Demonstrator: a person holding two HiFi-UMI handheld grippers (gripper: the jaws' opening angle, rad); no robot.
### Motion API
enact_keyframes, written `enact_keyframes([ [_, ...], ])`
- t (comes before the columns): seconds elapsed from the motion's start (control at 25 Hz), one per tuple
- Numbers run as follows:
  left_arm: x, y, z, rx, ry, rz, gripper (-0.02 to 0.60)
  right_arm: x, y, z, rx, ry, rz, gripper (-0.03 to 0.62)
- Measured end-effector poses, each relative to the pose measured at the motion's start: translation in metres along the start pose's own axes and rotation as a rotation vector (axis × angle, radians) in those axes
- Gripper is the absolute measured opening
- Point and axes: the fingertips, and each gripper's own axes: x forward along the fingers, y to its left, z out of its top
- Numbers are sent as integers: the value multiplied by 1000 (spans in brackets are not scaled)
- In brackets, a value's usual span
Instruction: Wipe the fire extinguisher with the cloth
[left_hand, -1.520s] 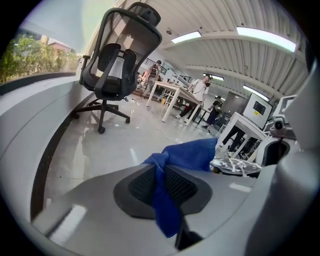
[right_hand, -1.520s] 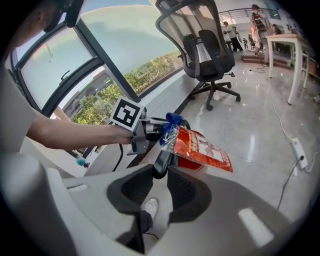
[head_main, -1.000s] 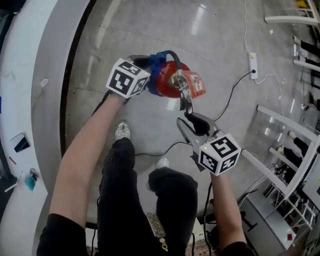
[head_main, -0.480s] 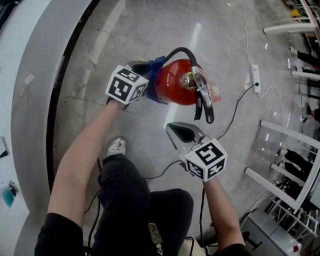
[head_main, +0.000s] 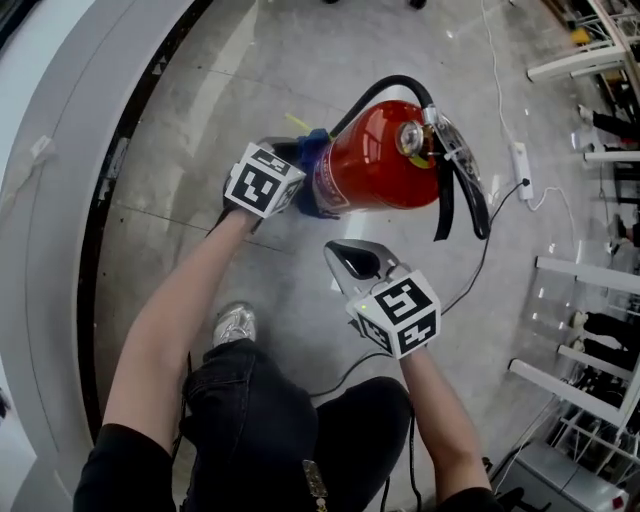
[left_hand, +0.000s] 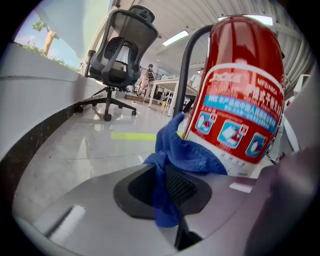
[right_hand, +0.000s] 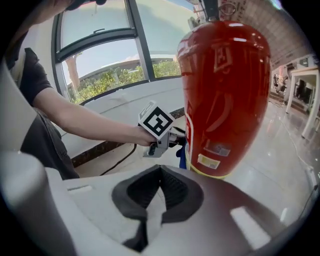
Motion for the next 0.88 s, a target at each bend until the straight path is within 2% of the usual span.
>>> enact_keyframes([
  [0.16, 21, 9, -35, -3, 25, 14, 46, 12, 3, -15, -40, 27, -4, 2],
  [0.44, 51, 25, -79, -49, 76, 13, 44, 20, -4, -34, 4, 59, -23, 2],
  [0.56, 57, 24, -98, -56, 123, 9, 44, 22, -5, -42, 5, 73, -29, 2],
  [0.76, 53, 25, -114, -51, 196, 70, 44, 22, -1, -50, 8, 88, -26, 2],
  [0.88, 41, 12, -119, -106, 197, 23, 44, 16, 2, -50, -11, 89, -27, 2],
])
